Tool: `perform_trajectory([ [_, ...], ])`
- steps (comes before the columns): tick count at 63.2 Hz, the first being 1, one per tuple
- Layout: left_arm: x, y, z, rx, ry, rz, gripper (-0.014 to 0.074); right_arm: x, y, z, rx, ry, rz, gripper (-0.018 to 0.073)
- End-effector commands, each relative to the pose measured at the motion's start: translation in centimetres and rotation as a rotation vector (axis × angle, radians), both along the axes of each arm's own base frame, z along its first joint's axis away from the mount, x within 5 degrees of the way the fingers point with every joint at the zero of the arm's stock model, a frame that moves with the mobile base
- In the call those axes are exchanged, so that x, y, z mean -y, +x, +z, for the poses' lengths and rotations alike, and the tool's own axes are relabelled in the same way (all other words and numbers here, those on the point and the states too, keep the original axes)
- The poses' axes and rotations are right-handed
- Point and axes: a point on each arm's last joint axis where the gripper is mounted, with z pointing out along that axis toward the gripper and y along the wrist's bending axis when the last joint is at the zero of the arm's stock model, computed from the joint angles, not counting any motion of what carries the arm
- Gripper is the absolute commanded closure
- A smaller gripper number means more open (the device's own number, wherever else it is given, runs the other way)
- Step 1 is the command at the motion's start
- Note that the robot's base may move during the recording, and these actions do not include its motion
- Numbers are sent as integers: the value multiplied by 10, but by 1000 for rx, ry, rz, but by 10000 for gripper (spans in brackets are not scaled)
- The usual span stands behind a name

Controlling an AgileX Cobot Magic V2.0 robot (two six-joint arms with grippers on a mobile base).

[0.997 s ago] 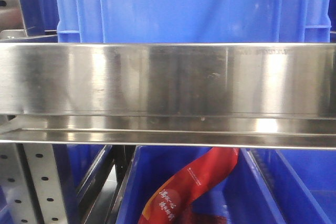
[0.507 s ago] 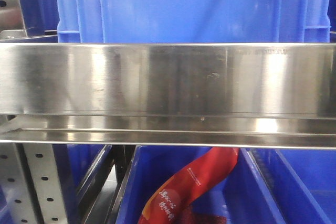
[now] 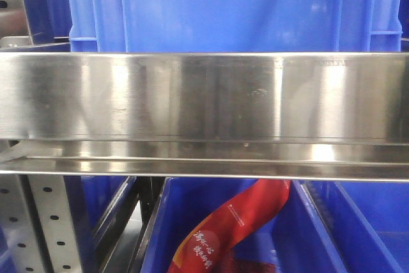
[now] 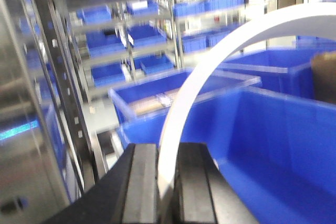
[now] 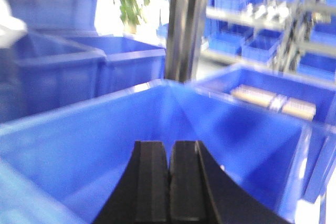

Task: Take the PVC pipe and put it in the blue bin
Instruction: 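Open the right gripper to drop the white clamp ring into the blue bin, then open the left gripper to drop the white curved clamp into the bin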

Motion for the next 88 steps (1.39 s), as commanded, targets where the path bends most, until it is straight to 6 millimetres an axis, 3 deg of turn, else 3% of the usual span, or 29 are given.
perform_trajectory([
  [1, 2, -1, 8, 65, -24, -15, 707, 2, -20, 11, 38, -4, 16, 728],
  [23, 14, 27, 8, 34, -15, -15, 707, 9, -78, 22, 59, -23, 75, 728],
  [38, 24, 49, 19, 40, -25, -15, 707, 12, -103, 9, 34, -47, 95, 728],
  [51, 42, 64, 26, 47, -29, -50, 707, 15, -116, -17, -21, -54, 103, 728],
  [62, 60, 79, 18, 21, -18, -78, 707, 17, -121, -31, -33, -61, 91, 728],
  [78, 76, 109, -6, -28, 6, -83, 707, 18, -122, -35, -48, -55, 84, 728],
  [88, 79, 114, -13, -46, 14, -82, 689, 18, -122, -35, -48, -57, 83, 728],
])
